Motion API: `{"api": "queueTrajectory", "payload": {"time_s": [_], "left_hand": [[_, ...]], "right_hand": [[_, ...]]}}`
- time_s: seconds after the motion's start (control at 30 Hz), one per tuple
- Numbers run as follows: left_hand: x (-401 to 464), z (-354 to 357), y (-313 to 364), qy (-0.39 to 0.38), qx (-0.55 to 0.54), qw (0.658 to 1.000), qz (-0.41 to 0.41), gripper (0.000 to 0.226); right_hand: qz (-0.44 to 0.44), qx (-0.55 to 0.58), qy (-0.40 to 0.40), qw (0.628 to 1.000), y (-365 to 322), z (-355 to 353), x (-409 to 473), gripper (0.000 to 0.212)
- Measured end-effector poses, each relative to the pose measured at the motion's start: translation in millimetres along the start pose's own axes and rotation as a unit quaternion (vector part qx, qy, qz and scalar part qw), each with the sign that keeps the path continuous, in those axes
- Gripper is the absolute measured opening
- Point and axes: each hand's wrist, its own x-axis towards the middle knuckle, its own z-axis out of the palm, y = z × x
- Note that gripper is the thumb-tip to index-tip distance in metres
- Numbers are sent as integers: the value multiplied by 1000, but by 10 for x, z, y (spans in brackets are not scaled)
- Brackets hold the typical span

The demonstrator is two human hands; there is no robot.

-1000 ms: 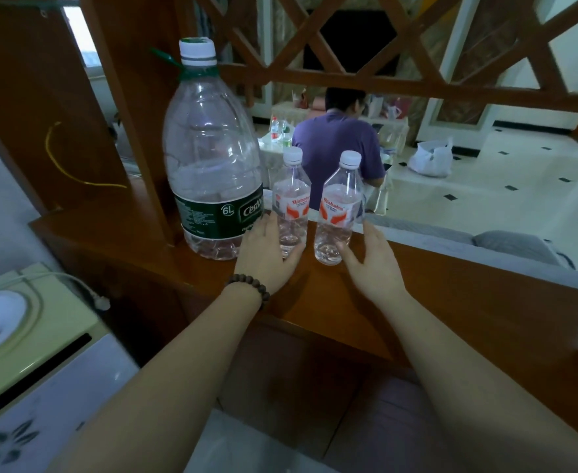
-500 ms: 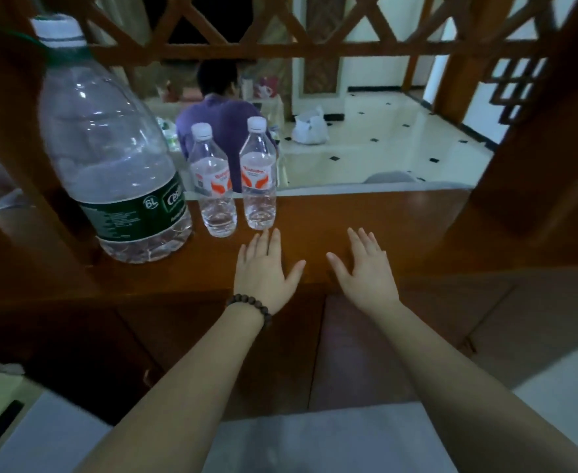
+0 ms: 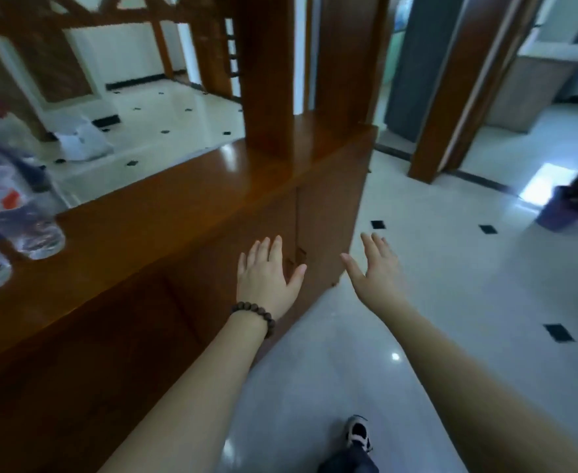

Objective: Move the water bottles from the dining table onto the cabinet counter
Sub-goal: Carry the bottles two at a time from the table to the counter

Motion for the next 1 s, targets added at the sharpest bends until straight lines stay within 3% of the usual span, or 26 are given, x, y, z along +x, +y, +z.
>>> {"api": "queueTrajectory", "payload": {"time_s": [0.23,0.6,1.0], "left_hand": [[-7,485,1471,-70,-53,979,184,73],[-631,982,3710,-147,-107,897,403,72],[-1574,1448,5992,-166,-128,823,529,72]], "right_hand": [[182,-31,89,979,1251,-922,-713,67],[398,-85,223,886,2648,-2124,-2032,64],[500,-88,287,813,4085,-3320,-3104,62]]}}
